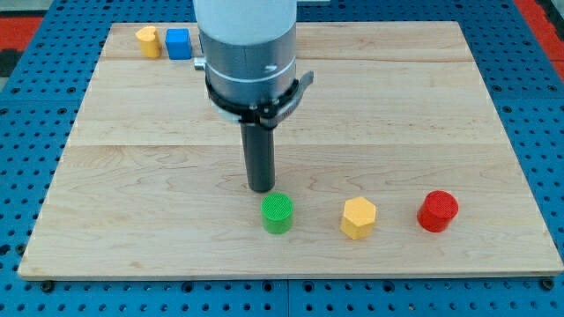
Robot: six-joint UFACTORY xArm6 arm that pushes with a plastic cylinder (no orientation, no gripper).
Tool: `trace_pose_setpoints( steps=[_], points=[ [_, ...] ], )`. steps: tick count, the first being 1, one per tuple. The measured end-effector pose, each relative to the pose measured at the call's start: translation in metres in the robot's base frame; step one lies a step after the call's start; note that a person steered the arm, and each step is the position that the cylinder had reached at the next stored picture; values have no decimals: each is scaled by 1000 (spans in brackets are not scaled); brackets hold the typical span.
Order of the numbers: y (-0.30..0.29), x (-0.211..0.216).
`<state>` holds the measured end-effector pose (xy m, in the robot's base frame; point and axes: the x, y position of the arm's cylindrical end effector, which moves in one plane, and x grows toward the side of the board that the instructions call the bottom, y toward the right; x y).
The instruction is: Move the green star to the left of the green circle
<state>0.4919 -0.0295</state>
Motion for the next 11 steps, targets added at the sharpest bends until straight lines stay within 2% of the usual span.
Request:
trace_pose_setpoints(
  steps=[1,2,3,4,5,6,7,9,10,11],
  points=[
    [11,-95],
    [52,-196],
    [105,-277],
    [84,-297],
    [47,-279],
    [8,-279],
    [8,-248],
    [23,-143],
    [86,-150],
    [48,-122]
  ],
)
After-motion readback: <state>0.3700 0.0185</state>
